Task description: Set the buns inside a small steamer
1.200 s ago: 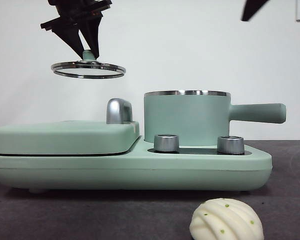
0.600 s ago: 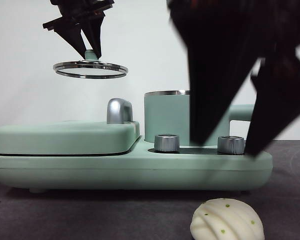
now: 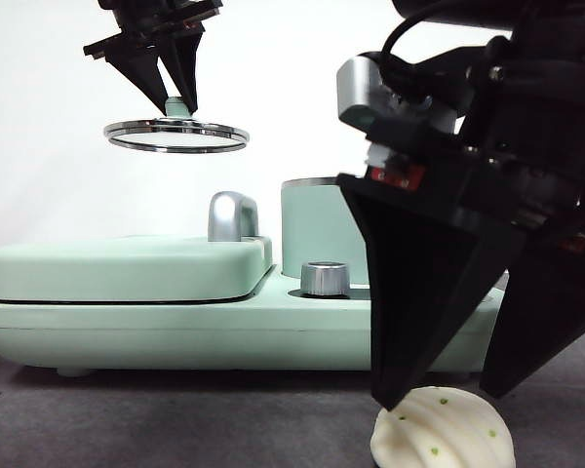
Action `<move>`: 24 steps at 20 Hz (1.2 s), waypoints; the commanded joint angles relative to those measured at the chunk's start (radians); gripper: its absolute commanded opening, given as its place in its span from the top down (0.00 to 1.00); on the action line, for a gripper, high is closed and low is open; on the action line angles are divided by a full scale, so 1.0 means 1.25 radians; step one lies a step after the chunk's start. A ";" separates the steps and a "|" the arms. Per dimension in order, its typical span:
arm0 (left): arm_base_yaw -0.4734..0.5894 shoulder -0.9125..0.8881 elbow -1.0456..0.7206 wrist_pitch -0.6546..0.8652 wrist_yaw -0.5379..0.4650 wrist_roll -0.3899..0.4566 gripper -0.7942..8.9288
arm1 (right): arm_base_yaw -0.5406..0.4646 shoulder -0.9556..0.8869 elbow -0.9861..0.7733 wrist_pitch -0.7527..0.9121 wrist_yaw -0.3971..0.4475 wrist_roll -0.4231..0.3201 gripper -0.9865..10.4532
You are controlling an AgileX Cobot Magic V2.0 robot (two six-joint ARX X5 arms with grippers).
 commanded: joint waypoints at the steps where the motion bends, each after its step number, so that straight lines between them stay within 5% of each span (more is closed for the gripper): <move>1: -0.004 0.003 0.033 0.016 0.002 -0.009 0.80 | 0.008 0.031 0.004 0.003 -0.005 0.010 0.56; 3: -0.004 0.003 0.033 0.015 0.002 -0.009 0.80 | 0.009 0.048 0.004 0.008 -0.004 0.009 0.58; 7: -0.004 0.003 0.033 0.016 0.002 -0.009 0.80 | 0.010 0.063 0.004 0.016 0.000 0.010 0.77; 11: -0.004 0.003 0.033 0.015 0.002 -0.009 0.80 | 0.004 0.062 0.068 -0.034 -0.008 0.013 0.77; 16: -0.004 0.003 0.033 0.016 0.002 -0.008 0.80 | -0.032 0.068 0.331 -0.271 -0.008 -0.005 0.77; 24: -0.004 0.003 0.033 0.025 0.003 -0.008 0.80 | -0.238 0.303 0.838 -0.529 0.011 -0.167 0.77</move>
